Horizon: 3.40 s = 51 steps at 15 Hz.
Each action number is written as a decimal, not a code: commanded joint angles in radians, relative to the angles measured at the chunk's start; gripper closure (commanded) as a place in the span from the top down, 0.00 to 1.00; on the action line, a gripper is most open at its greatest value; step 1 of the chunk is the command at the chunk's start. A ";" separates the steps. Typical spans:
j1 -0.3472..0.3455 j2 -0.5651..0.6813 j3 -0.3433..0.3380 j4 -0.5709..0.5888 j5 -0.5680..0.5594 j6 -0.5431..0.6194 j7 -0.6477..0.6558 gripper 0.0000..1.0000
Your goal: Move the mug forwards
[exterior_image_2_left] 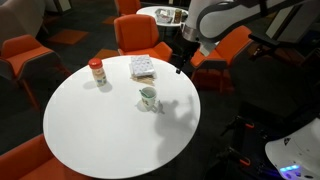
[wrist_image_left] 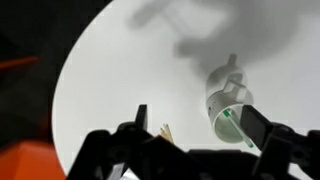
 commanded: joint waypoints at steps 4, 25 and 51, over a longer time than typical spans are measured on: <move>-0.012 0.212 0.029 0.157 0.043 -0.008 0.008 1.00; 0.049 0.604 0.067 0.588 -0.018 -0.215 0.066 0.30; 0.054 0.587 0.086 0.568 -0.075 -0.182 0.012 0.76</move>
